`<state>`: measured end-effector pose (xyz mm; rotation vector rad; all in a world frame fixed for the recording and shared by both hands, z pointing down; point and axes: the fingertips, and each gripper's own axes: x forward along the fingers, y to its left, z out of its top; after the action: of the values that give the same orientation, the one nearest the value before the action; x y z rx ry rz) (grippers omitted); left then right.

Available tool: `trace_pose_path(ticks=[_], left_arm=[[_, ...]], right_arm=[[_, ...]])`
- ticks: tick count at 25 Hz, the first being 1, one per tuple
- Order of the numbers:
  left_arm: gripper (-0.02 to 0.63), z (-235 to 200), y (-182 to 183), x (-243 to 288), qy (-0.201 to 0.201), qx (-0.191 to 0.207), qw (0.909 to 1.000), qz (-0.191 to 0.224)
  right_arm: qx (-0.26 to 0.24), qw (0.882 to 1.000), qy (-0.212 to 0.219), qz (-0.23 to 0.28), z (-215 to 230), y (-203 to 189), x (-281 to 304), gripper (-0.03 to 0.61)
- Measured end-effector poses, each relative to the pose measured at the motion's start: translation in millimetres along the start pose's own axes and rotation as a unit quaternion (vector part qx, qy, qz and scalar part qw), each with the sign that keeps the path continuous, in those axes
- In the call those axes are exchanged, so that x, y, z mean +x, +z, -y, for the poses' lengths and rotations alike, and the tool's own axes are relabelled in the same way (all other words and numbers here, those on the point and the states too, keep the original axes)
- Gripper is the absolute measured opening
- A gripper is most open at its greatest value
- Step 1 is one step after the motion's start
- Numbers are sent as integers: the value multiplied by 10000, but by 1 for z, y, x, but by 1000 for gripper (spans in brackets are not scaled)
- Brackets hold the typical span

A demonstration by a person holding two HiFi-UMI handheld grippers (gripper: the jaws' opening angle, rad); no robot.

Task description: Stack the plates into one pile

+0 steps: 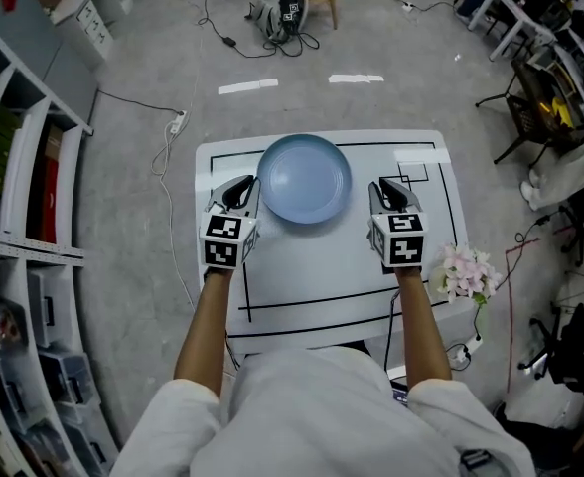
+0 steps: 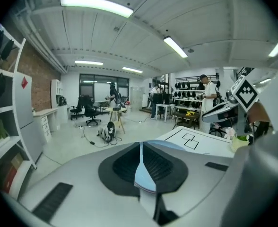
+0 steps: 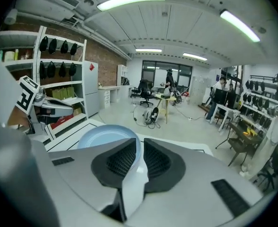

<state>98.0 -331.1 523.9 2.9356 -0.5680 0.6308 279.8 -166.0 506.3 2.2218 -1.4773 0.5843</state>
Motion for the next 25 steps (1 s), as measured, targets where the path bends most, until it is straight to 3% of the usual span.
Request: trace_pose_path(ticks=[2, 8, 12, 15, 18, 25], left_arm=[[28, 3, 21, -22, 5, 115, 9997, 227], [20, 13, 75, -85, 155, 412, 9950, 894], [20, 27, 107, -123, 190, 732, 9899, 1200], [20, 39, 125, -147, 187, 1130, 9840, 1364], [20, 48, 140, -169, 119, 1328, 9793, 1526], [20, 70, 161, -199, 57, 1397, 9716, 1908]], right_arm=[[-62, 9994, -106, 332, 1, 17, -27, 17], [-717, 9916, -87, 1075, -19, 66, -103, 14], [-674, 9865, 140, 1485, -32, 91, -143, 14], [-933, 9800, 104, 1753, -45, 114, -170, 14], [-1185, 9750, 52, 1881, -59, 125, -186, 12], [-1188, 9736, 121, 1947, -70, 124, -209, 12]])
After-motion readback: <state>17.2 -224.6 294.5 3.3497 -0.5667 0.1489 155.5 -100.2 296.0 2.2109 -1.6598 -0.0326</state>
